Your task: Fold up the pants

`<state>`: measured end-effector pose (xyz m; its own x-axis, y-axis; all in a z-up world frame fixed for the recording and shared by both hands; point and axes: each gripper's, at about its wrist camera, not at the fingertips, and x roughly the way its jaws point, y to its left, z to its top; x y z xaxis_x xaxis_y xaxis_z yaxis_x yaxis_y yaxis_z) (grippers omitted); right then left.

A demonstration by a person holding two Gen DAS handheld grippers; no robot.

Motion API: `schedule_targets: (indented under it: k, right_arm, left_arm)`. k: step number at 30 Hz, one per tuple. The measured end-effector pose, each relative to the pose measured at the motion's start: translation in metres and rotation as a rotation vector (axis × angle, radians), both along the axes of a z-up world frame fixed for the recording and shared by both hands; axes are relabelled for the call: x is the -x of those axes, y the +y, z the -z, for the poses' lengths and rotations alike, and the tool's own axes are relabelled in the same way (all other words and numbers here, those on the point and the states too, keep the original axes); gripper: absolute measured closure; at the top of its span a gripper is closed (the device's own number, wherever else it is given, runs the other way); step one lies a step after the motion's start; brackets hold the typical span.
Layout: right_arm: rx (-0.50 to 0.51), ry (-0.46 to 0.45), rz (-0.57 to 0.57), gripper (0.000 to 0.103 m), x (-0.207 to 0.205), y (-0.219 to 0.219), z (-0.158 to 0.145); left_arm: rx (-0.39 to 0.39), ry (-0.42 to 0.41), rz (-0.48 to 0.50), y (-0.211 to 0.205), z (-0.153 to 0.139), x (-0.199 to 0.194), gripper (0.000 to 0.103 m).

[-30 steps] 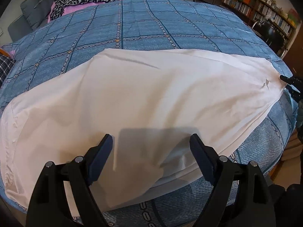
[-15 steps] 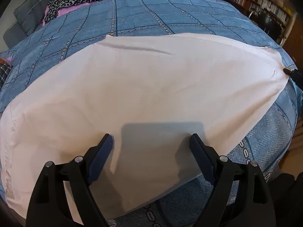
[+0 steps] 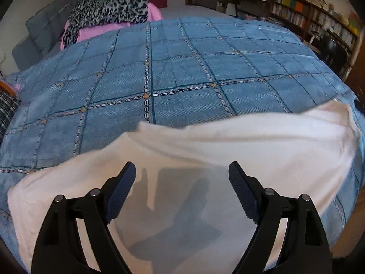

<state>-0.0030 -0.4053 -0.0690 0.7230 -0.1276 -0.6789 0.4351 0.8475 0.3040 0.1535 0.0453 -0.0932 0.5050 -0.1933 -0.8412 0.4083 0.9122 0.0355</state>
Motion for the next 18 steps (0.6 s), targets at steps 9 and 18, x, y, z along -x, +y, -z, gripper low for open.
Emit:
schedule_targets:
  k: [9, 18]
  right_arm:
    - [0.04, 0.22, 0.019, 0.077, -0.053, -0.023, 0.043]
    - [0.035, 0.2, 0.014, 0.078, -0.055, -0.032, 0.049]
  left_arm:
    - [0.013, 0.09, -0.128, 0.022, 0.045, -0.039, 0.017]
    - [-0.012, 0.052, -0.131, 0.02, 0.046, -0.036, 0.016]
